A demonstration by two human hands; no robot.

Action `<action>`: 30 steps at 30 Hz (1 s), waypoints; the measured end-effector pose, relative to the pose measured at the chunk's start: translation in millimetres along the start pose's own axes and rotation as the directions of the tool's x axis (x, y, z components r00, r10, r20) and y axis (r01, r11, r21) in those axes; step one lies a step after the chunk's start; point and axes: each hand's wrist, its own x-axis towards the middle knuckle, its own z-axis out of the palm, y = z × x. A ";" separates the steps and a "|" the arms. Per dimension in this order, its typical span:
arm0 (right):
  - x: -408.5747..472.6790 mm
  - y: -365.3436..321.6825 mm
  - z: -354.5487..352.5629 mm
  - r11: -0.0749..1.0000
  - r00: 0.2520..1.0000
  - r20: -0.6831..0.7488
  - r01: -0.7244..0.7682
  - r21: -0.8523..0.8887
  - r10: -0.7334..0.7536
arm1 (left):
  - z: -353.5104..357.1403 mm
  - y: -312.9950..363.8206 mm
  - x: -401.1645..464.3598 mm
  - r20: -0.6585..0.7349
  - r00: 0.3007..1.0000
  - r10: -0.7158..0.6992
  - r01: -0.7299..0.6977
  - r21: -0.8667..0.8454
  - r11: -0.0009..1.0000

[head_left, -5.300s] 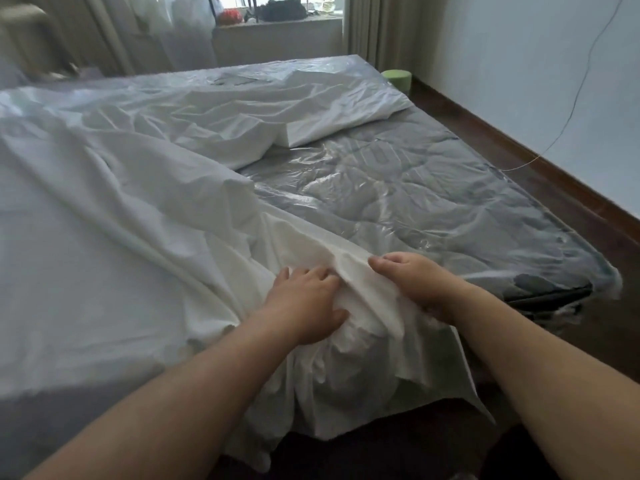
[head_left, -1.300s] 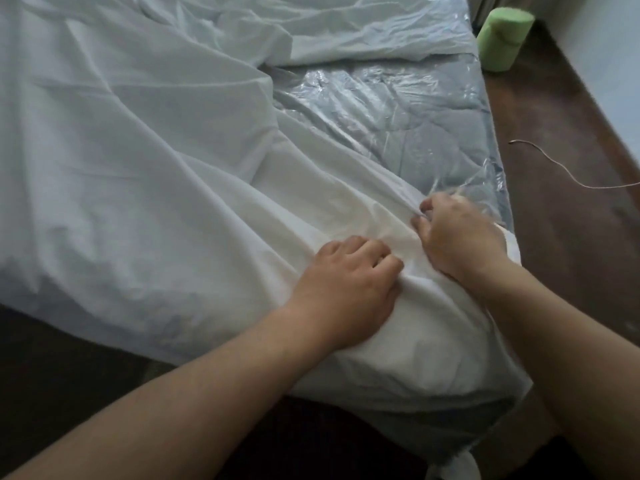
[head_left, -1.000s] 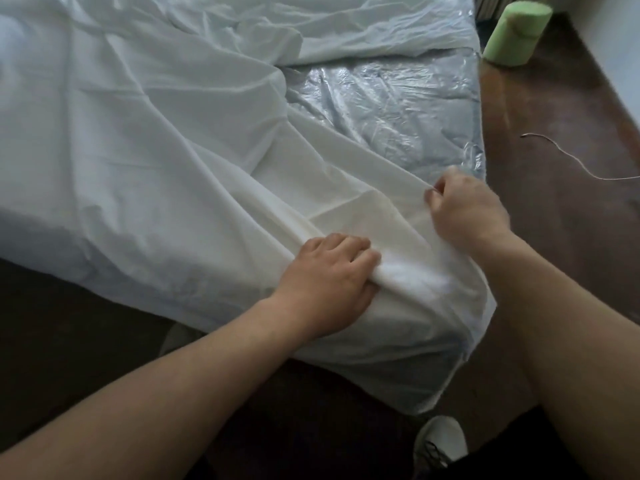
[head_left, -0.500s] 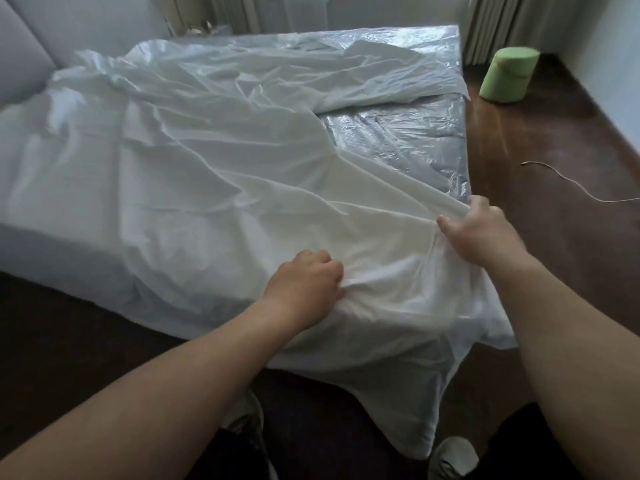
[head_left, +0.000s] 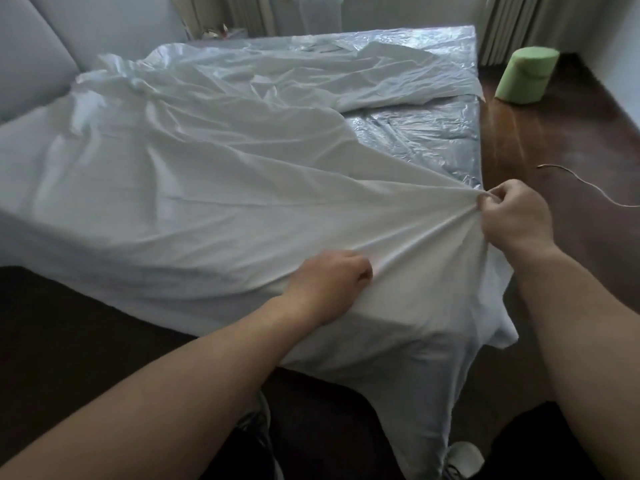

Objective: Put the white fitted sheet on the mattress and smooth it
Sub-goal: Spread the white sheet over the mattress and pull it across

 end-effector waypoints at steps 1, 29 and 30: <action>0.0 8.2 0.8 0.999 0.999 0.027 -0.034 -0.015 0.034 | 2.9 2.9 -1.2 0.123 0.992 0.008 -0.011 0.025 1.000; 10.6 50.0 -67.5 0.936 0.965 -0.183 -0.122 0.330 0.190 | 22.2 56.4 13.6 0.129 0.992 -0.002 -0.015 0.137 0.991; 8.6 61.5 -60.7 0.943 0.964 -0.122 -0.198 0.269 0.238 | 26.1 60.6 12.7 0.132 0.991 0.038 -0.060 0.167 0.984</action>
